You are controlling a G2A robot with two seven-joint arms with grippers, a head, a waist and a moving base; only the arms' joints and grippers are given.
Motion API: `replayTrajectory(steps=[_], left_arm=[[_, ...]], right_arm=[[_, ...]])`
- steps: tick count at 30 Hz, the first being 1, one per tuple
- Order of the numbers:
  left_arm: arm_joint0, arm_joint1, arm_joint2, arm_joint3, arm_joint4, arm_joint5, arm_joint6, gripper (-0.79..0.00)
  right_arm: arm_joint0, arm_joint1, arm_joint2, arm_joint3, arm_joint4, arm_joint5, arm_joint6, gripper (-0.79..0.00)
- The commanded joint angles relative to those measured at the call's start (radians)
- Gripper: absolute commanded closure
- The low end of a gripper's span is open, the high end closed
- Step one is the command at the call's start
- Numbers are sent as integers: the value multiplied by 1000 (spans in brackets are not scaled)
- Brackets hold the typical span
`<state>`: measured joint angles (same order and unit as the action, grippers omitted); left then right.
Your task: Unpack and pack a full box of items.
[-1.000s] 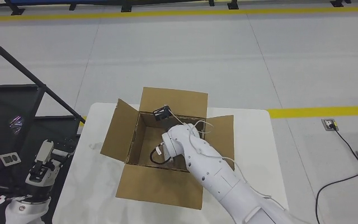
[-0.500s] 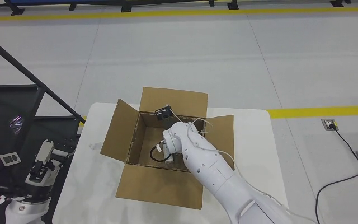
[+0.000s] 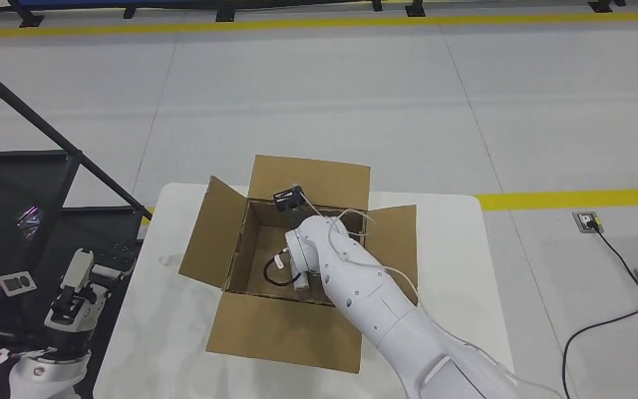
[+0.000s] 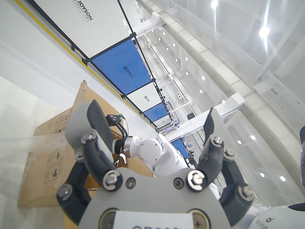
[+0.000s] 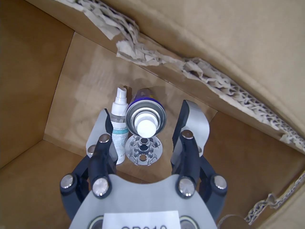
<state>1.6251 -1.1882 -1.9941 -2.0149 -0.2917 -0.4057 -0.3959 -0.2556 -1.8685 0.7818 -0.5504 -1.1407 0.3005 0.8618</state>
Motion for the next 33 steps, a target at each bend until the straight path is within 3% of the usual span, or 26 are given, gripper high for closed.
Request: replayTrajectory(steps=[1,8,14,19,23,25,29,33], left_arm=[[-4,0,-5,4,34,1,17,-785],[-53,1,37,72,264,-20,85,-785],[-133,5,109,172,458,-23,92,-785],[-165,7,157,215,490,-37,74,-785],[-169,8,184,213,492,-44,52,-785],[-165,9,198,201,483,-45,30,-785],[-153,11,221,170,492,-57,-6,-785],[-137,12,243,130,483,-63,-19,-785]], right_arm=[[-2,3,14,-15,11,-12,-13,-502],[-78,55,122,-215,29,-100,-58,-526],[-338,144,290,-688,-36,-235,8,-600],[-550,186,378,-1029,-107,-289,64,-699],[-690,204,434,-1225,-119,-301,16,-720],[-754,211,471,-1306,-115,-289,-27,-785],[-877,224,571,-1426,-35,-290,-109,-785],[-977,238,669,-1487,64,-355,-151,-785]])
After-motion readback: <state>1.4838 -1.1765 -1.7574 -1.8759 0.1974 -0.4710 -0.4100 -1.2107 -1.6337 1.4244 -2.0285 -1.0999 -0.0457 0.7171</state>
